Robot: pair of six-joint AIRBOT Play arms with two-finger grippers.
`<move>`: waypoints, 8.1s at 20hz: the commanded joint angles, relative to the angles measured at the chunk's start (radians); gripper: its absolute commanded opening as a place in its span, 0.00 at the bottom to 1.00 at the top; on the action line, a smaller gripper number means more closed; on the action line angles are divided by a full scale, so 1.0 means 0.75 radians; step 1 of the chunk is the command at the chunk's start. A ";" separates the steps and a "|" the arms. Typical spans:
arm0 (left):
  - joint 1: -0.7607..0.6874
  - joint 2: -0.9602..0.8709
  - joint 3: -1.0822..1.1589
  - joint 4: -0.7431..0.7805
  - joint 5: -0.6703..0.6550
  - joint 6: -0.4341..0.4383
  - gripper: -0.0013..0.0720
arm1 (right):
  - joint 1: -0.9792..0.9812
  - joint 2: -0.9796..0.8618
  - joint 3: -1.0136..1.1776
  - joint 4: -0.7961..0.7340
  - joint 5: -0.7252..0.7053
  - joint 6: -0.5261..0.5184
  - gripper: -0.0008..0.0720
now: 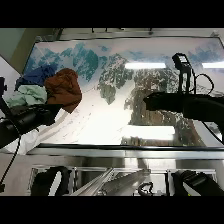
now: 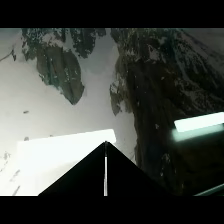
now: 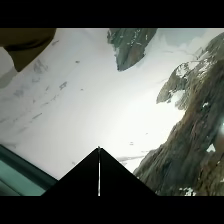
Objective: Fold the shirts.
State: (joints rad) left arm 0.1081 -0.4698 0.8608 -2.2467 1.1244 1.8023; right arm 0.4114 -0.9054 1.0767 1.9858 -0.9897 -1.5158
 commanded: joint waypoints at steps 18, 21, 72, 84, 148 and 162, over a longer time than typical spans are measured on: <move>0.599 -1.165 0.015 0.108 -0.321 0.021 0.97 | -0.526 -0.299 0.000 0.102 -0.090 0.167 0.97; 0.511 -1.356 0.181 0.109 -0.456 0.021 0.97 | -0.521 -0.341 0.000 0.146 -0.081 0.166 0.97; -0.164 -1.366 0.026 -0.181 -0.253 0.274 0.64 | 0.032 -0.692 -0.237 0.494 -0.030 -0.185 0.10; -0.304 -0.880 0.349 -0.139 -0.217 0.261 0.03 | -0.208 -0.158 0.015 0.499 -0.021 -0.276 0.05; -0.163 -1.389 -0.026 -0.179 -0.340 0.049 0.09 | -0.557 -1.209 0.683 0.435 0.007 -0.444 0.05; -0.096 -2.166 1.676 0.214 0.015 -0.061 0.04 | -0.112 -0.222 -0.476 -0.152 -0.163 0.646 0.05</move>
State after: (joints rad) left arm 0.0639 -1.9217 1.8172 -2.1105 1.0470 1.7432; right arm 0.1947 -1.2667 0.9787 1.8393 -1.2423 -1.2709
